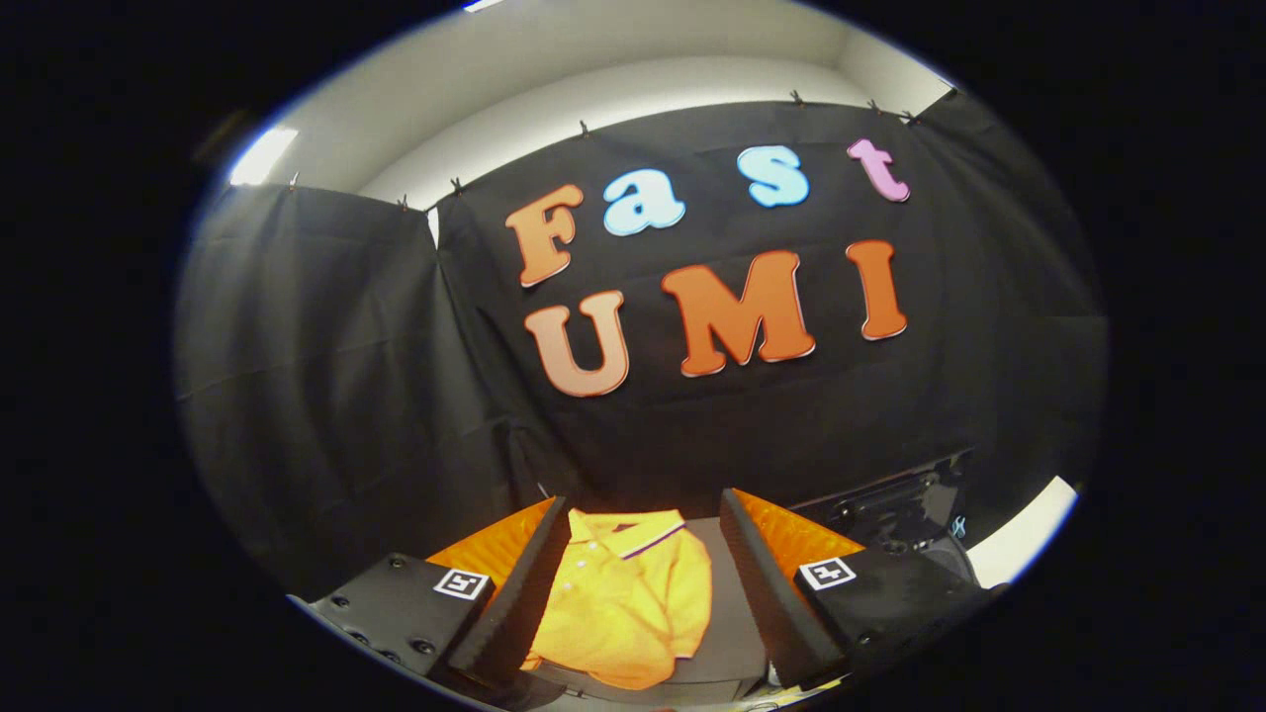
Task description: Put the clothes into the washing machine and then close the washing machine lid.
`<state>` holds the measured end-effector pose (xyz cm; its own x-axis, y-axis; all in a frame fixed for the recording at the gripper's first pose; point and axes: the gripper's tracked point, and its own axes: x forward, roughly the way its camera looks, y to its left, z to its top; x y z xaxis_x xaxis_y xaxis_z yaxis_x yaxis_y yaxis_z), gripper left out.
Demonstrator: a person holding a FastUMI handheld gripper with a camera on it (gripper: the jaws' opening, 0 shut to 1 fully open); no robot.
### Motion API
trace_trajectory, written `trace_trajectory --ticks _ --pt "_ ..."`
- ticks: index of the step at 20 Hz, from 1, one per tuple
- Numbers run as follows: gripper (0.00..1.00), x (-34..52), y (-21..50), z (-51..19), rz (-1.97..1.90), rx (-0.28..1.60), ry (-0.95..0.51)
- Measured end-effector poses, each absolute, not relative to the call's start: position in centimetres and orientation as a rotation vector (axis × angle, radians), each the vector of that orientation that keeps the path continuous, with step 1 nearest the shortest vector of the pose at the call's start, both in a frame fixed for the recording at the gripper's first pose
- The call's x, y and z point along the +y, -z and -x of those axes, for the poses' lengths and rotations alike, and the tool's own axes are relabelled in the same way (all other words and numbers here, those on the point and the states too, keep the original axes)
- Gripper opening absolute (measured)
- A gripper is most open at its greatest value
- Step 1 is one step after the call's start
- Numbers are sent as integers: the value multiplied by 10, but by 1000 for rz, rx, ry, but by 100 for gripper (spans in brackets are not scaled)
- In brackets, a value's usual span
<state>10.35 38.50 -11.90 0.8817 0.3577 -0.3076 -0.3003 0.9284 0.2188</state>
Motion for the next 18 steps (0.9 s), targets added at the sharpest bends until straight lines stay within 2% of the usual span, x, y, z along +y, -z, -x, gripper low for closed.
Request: trace_trajectory --ticks 7,15,18 --pt "99 471 222 -108 -102 634 -380" --pt "99 481 305 -112 18 882 -290" --pt "98 485 302 -117 47 853 -287"
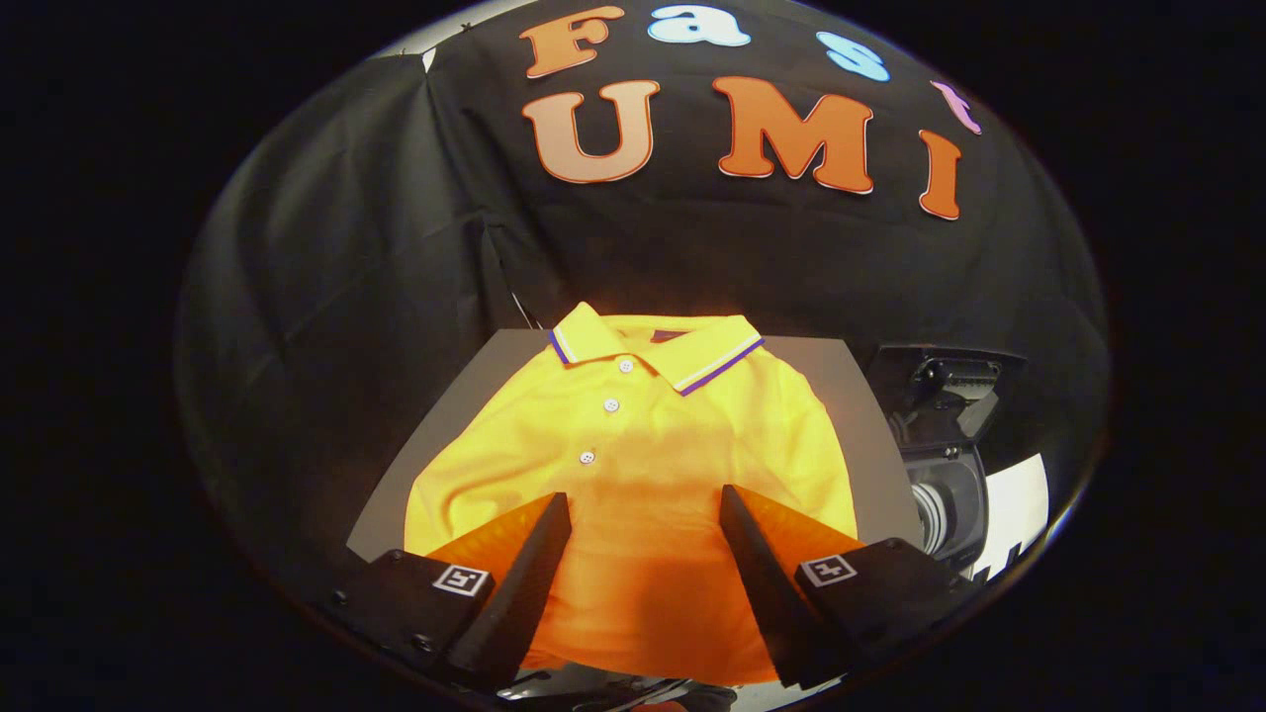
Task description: Put the clothes into the washing machine and then close the washing machine lid.
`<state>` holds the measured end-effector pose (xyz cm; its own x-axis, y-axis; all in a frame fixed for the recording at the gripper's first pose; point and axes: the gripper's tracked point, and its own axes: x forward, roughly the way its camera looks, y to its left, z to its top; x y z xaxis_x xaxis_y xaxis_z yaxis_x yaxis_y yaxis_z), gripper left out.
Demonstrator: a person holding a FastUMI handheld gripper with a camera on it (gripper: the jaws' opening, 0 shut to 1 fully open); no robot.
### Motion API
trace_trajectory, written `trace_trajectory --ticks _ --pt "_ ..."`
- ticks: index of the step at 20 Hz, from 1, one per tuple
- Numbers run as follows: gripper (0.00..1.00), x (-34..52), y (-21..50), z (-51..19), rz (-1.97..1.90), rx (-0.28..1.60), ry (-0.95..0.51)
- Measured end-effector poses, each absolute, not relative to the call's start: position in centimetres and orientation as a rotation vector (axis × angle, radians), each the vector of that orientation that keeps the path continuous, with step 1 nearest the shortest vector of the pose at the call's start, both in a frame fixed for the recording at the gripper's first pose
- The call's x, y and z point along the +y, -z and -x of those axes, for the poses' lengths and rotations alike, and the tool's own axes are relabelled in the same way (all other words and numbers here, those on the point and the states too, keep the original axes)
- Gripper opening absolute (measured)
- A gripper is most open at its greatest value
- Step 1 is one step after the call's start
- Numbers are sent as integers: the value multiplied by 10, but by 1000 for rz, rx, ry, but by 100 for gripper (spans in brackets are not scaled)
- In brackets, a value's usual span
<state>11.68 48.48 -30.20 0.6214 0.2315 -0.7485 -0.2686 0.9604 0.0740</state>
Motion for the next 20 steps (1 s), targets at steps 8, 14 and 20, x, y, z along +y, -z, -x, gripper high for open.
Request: trace_trajectory --ticks 8,14,20 --pt "96 484 314 -114 16 888 -314" --pt "54 495 314 -114 13 916 -389" --pt "18 497 304 -114 -25 734 -452"
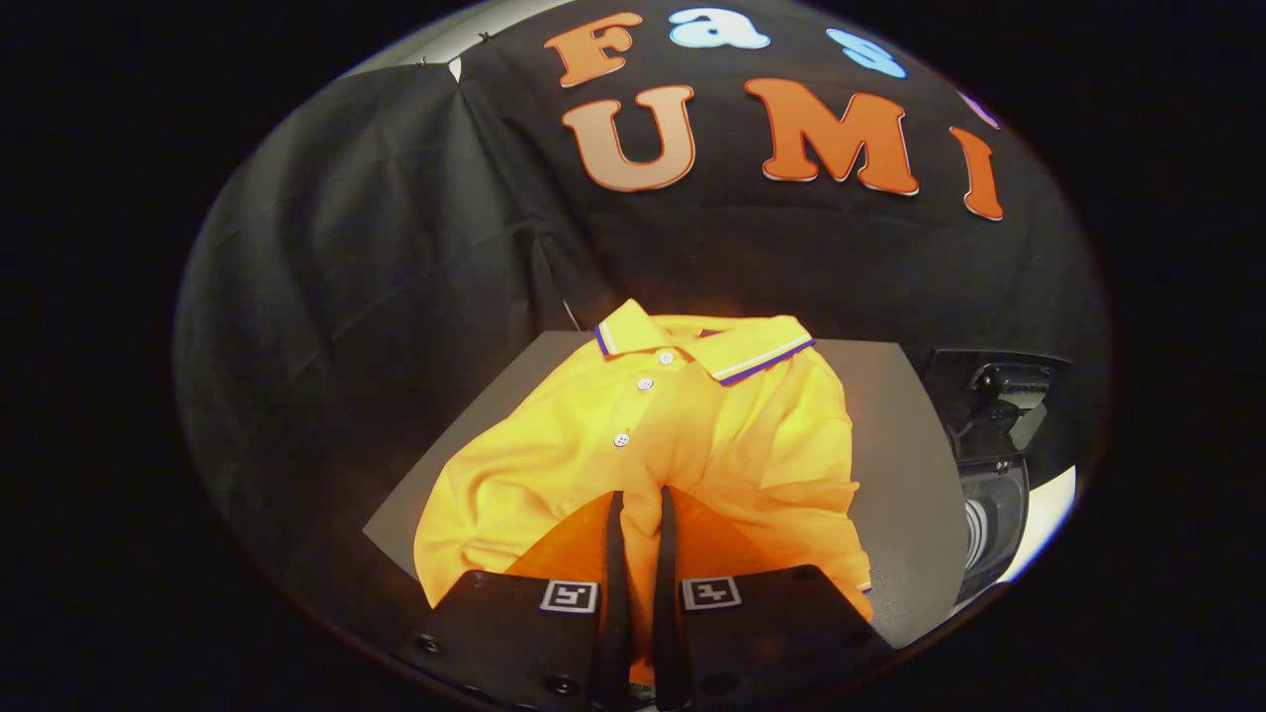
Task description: Put the clothes into the washing machine and then close the washing machine lid.
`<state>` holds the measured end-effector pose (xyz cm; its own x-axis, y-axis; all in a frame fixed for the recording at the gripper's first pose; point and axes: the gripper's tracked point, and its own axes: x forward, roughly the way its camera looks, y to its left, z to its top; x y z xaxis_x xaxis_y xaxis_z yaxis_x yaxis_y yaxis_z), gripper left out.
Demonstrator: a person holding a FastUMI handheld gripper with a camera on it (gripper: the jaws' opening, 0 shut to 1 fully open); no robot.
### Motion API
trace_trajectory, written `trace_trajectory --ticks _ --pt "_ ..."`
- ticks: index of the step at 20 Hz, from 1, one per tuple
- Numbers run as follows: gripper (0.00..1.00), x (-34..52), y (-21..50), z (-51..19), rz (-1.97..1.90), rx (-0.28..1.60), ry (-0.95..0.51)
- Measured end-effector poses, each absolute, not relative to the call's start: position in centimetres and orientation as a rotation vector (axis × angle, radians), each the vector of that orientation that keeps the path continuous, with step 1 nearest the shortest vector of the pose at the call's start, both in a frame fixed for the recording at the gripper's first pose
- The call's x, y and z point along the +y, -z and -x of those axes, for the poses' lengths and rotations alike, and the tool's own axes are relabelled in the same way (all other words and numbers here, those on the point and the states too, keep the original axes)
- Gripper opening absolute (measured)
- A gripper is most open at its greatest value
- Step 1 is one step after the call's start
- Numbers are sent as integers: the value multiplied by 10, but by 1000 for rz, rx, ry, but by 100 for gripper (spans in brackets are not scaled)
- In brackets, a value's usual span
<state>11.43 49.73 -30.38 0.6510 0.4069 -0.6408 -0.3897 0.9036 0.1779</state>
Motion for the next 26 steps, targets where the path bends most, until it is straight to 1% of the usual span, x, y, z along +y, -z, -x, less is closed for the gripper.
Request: trace_trajectory --ticks 1,2,3,6,7,11,14,18,20,26 --pt "18 498 299 -115 -1 636 -462" --pt "17 497 296 -116 26 577 -461" --pt "17 496 294 -116 30 552 -444" --pt "17 496 289 -112 -82 567 -401" --pt "14 498 277 -111 -125 535 -408" --pt "13 498 230 -116 -179 397 -444" --pt "13 490 189 -121 -164 306 -443" --pt "13 454 141 -114 -198 216 -434" --pt "13 433 121 -122 -212 183 -430" --pt "13 343 87 -146 -186 131 -415"
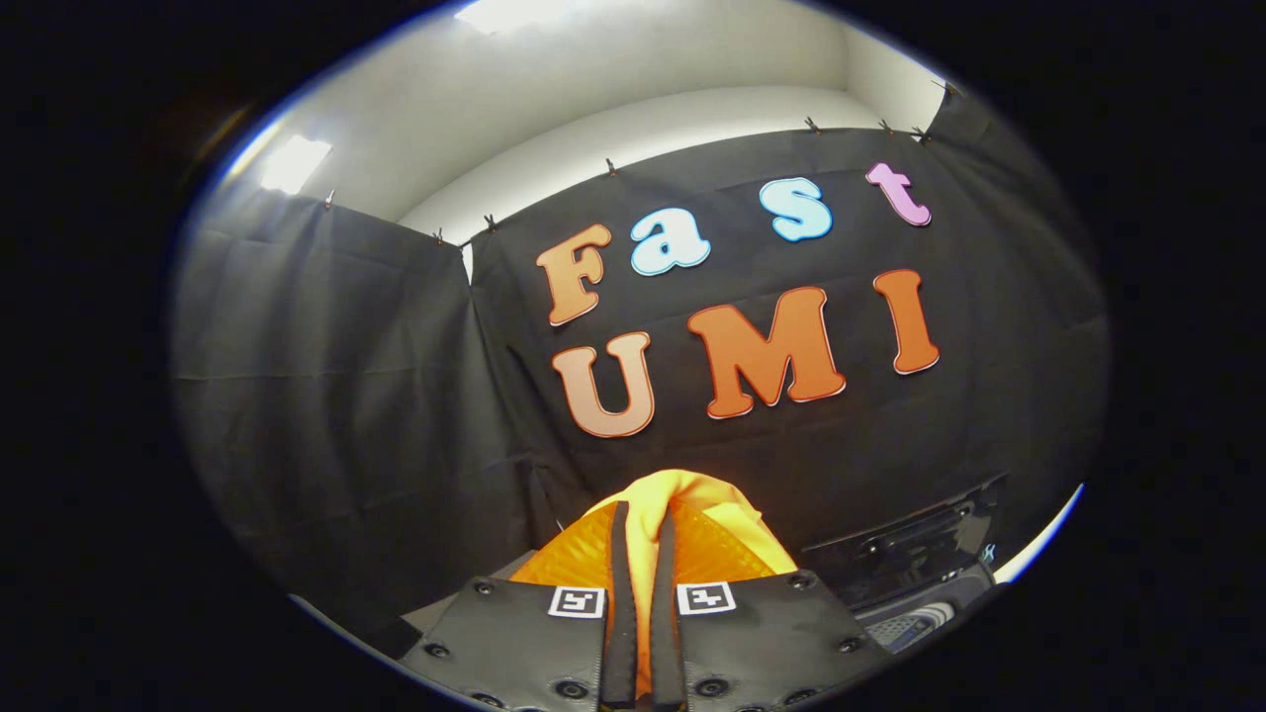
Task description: Put the clothes into the washing machine and then close the washing machine lid.
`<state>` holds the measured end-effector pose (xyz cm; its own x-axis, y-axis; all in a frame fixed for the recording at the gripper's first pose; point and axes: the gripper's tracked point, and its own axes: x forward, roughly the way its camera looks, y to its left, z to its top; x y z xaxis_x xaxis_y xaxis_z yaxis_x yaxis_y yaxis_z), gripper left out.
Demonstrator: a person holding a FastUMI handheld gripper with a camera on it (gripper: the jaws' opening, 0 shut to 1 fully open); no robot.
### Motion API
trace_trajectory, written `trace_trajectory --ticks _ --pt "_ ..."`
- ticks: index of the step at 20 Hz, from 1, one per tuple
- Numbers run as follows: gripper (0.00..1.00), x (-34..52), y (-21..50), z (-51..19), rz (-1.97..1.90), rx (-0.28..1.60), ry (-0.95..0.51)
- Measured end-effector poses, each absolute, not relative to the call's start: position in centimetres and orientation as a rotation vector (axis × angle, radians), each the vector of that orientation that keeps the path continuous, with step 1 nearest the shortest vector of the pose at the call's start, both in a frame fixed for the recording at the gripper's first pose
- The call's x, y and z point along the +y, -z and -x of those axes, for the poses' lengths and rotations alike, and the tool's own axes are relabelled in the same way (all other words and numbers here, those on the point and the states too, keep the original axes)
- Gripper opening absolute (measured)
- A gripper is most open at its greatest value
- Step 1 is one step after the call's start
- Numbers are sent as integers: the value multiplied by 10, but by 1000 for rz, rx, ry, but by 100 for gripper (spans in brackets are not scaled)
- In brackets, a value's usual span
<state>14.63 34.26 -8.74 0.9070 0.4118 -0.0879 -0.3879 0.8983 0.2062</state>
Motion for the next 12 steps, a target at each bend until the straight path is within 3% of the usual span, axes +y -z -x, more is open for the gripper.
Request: trace_trajectory --ticks 12 --pt "13 141 113 -193 -143 171 -294"
